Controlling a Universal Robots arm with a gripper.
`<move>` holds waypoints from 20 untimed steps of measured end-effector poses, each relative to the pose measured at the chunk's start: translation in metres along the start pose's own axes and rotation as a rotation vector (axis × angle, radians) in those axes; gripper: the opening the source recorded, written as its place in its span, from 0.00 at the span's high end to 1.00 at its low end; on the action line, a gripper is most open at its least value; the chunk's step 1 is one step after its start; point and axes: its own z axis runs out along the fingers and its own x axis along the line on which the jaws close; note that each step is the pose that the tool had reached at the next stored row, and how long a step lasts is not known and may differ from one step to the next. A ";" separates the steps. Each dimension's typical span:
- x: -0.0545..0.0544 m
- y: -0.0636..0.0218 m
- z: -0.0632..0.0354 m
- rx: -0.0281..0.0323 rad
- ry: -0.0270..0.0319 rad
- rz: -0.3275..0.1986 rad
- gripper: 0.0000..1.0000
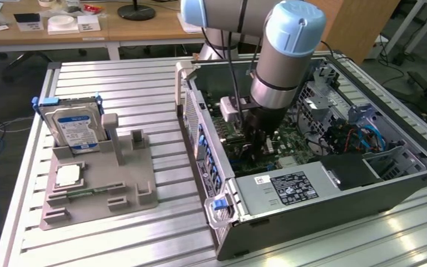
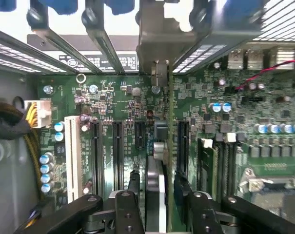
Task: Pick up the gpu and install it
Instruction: 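Insert the gpu into the slot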
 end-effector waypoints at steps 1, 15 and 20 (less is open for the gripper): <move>0.000 0.0000 -0.0040 0.0006 -0.0001 0.000 0.58; -0.002 -0.0007 -0.0516 0.0051 -0.0003 0.000 0.58; -0.002 -0.0007 -0.0516 0.0050 -0.0001 0.000 0.78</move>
